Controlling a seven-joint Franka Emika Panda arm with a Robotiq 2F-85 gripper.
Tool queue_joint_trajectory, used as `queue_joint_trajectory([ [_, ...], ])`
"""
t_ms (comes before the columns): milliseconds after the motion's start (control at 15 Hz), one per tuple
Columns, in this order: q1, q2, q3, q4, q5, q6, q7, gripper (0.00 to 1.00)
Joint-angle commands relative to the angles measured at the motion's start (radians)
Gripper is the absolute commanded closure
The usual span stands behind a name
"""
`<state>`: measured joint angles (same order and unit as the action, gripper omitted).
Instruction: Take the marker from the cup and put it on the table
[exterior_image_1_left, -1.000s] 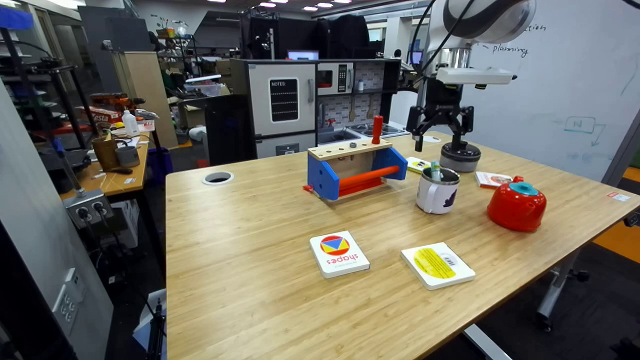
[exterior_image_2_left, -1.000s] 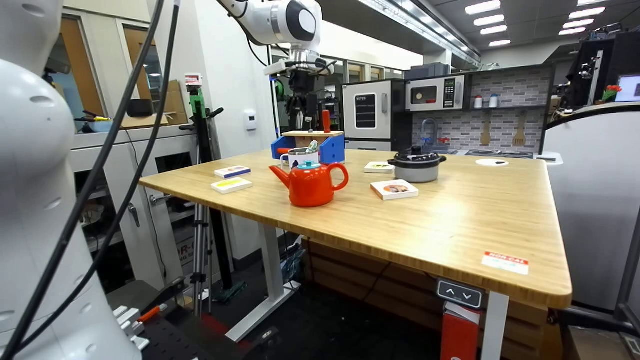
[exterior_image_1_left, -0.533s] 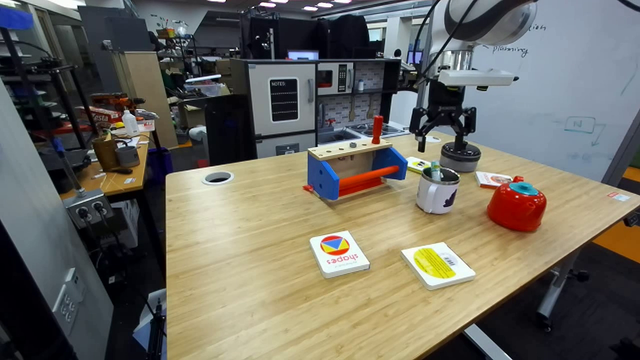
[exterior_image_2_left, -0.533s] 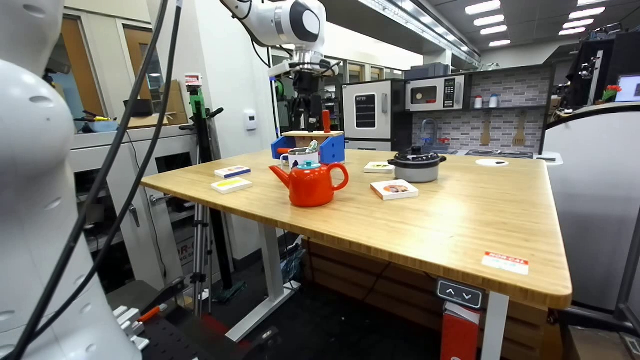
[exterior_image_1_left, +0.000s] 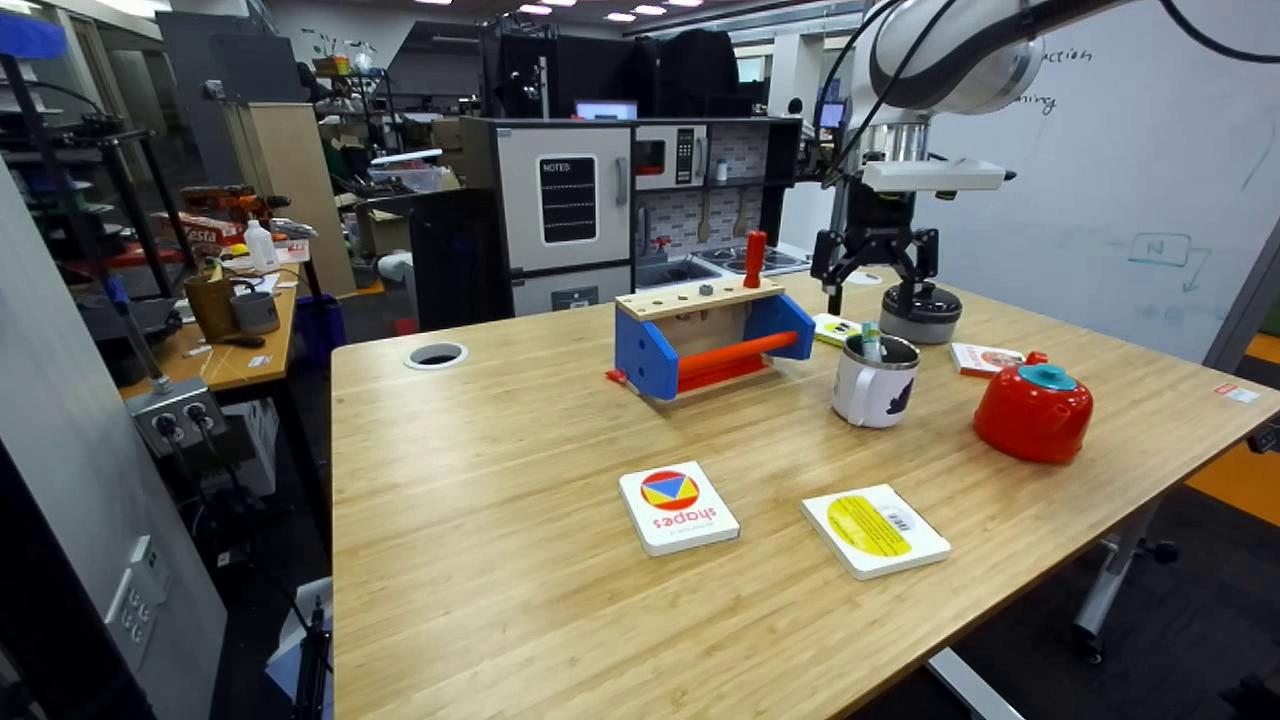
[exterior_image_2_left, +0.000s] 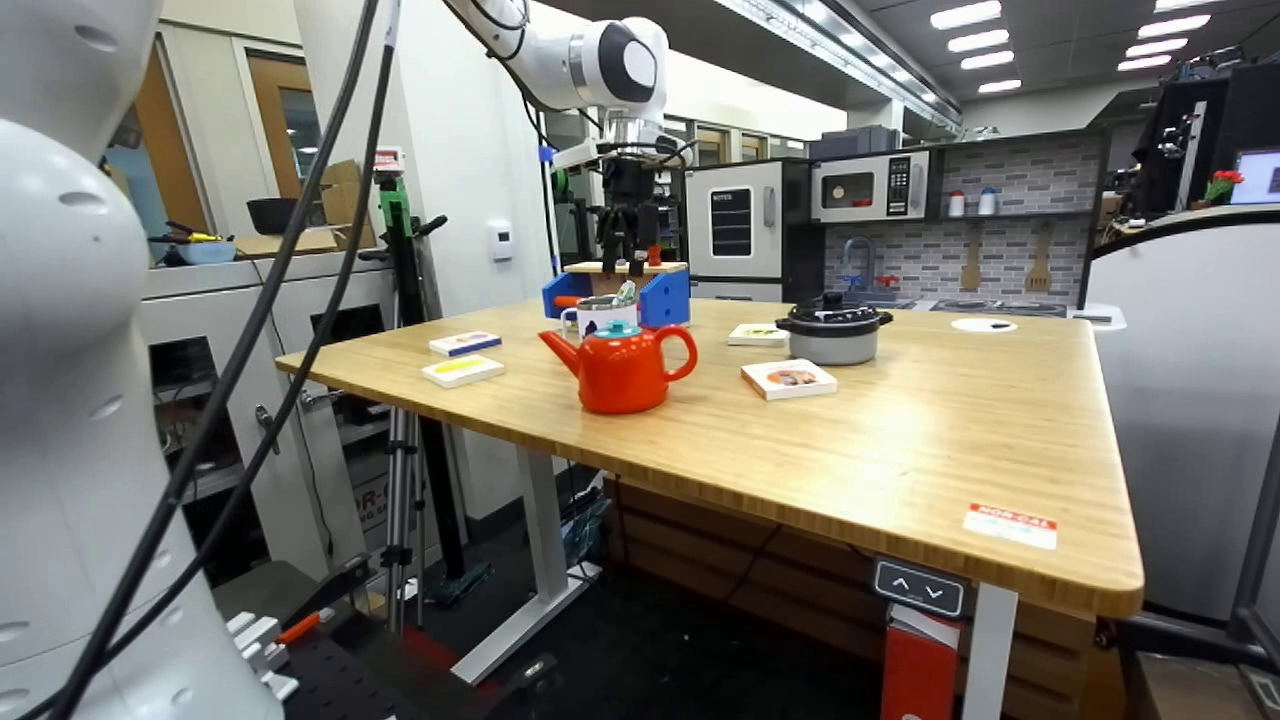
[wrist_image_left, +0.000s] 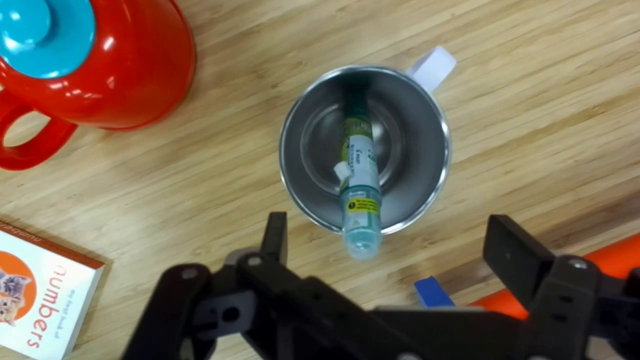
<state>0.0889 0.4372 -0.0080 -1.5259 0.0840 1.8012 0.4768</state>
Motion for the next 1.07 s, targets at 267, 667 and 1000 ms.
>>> queue_joint_trajectory([
  [267, -0.001, 0.09, -0.006, 0.124, 0.006, -0.047, -0.017, 0.0],
  [667, -0.022, 0.078, -0.017, 0.103, 0.015, -0.052, -0.023, 0.0],
  [1000, -0.017, 0.072, -0.012, 0.087, 0.018, -0.062, -0.025, 0.0],
])
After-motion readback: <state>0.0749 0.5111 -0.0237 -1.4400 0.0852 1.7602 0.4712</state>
